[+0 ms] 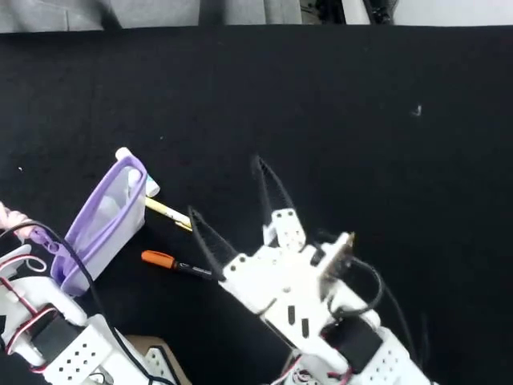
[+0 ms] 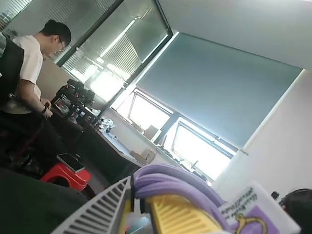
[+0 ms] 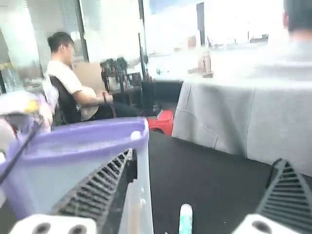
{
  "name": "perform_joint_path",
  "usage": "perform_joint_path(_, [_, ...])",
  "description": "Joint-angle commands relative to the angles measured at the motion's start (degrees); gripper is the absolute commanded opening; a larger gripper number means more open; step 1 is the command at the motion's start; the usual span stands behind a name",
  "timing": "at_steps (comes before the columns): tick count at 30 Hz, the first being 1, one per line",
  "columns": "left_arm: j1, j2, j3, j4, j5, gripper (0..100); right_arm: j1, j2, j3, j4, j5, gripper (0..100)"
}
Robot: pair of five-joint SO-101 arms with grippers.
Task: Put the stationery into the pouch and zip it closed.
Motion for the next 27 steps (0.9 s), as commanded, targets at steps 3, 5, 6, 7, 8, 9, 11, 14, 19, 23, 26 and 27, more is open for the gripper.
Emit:
perform_joint_path(3, [4.9,-0.4,-0.4,-0.9,-2.7,3,0.4,27.6,-18.9,-5.0,0.4,41.3])
perform_joint_path(5, [7.9,-0.4,-0.5,-1.1,-7.1,3,0.4,39.8,-27.9,-3.1,0.4,41.3])
perform_joint_path(6, [8.8,-0.4,-0.6,-1.1,-8.6,3,0.4,45.6,-32.4,-1.6,0.4,41.3])
perform_joint_path(7, [9.6,-0.4,-0.6,-1.1,-9.8,3,0.4,51.0,-36.7,0.3,0.4,41.3])
perform_joint_path(8, [10.1,-0.4,-0.6,-1.1,-10.4,3,0.4,55.6,-40.5,2.3,0.4,41.3])
perform_joint_path(9, [10.2,-0.4,-0.6,-1.1,-10.5,3,0.4,59.6,-43.9,4.5,0.4,41.3])
perform_joint_path(11, [10.2,-0.4,-0.6,-1.1,-10.5,3,0.4,65.2,-49.4,9.0,0.4,41.3])
perform_joint_path(14, [10.4,-0.4,-0.6,-1.1,-10.5,3,0.5,68.2,-53.8,12.7,0.4,41.3])
perform_joint_path(19, [10.7,-0.4,-0.6,-1.1,-10.5,3,0.8,68.3,-56.7,13.0,0.8,41.3])
perform_joint_path(23, [10.5,-0.4,-0.5,-1.1,-10.5,3,0.5,68.4,-57.3,13.1,0.8,41.3])
perform_joint_path(26, [10.4,-0.4,-0.5,-1.1,-10.5,3,1.1,68.1,-57.6,16.1,0.8,41.3])
perform_joint_path(27, [10.4,-0.4,-0.5,-1.1,-10.5,3,1.9,67.3,-58.3,17.7,0.8,41.3])
